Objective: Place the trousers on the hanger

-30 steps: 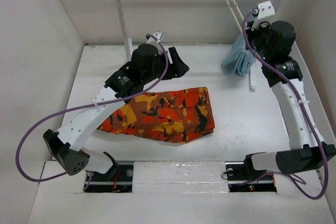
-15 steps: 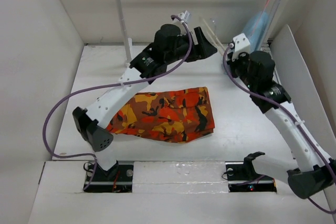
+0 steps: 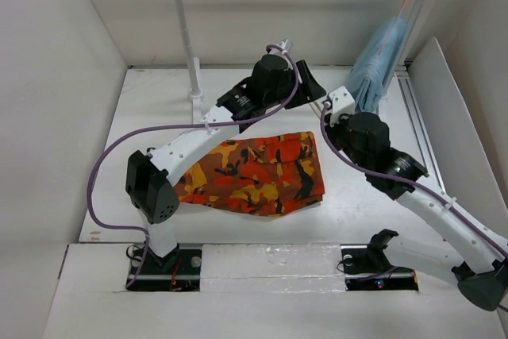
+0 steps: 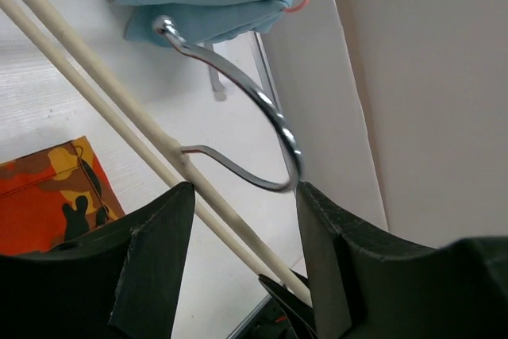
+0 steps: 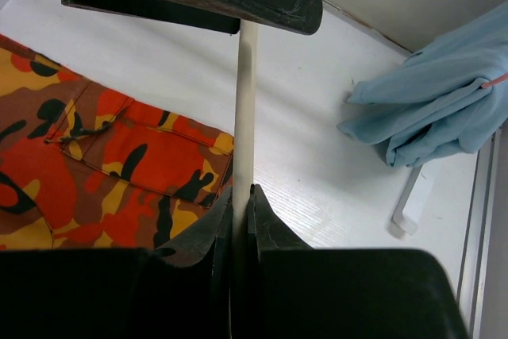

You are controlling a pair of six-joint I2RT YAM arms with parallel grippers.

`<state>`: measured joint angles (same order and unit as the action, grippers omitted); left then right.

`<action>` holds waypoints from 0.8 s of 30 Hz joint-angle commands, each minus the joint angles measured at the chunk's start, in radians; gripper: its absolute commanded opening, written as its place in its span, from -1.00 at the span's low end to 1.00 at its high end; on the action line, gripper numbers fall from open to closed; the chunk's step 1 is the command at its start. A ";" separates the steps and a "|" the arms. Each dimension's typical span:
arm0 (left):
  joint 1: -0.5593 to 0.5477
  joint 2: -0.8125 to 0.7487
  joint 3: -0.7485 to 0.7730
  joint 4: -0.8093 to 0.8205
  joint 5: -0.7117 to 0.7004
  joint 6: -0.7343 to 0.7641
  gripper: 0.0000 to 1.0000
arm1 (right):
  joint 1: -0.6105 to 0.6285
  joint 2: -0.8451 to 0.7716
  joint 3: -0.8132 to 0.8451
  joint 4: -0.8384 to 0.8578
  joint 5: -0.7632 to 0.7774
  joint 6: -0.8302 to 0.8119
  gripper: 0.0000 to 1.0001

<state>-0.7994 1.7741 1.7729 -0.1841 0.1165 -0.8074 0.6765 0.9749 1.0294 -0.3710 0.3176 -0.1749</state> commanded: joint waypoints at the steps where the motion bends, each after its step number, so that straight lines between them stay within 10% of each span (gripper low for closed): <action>1: -0.006 -0.001 0.000 0.037 -0.035 -0.021 -0.01 | 0.040 -0.027 0.008 0.037 0.110 0.038 -1.00; 12: -0.006 0.044 -0.012 0.020 -0.026 -0.050 -0.45 | 0.097 -0.016 0.023 -0.005 0.212 0.034 -1.00; 16: -0.006 0.050 -0.021 0.026 -0.023 -0.064 -1.00 | 0.127 -0.022 0.014 -0.006 0.210 0.035 -1.00; 24: -0.046 -0.082 -0.302 0.231 0.002 -0.150 -1.00 | 0.136 -0.096 0.043 -0.281 0.049 0.172 0.61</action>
<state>-0.8162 1.7725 1.5623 -0.0463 0.1040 -0.9424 0.8074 0.9512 1.0245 -0.5407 0.4309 -0.0784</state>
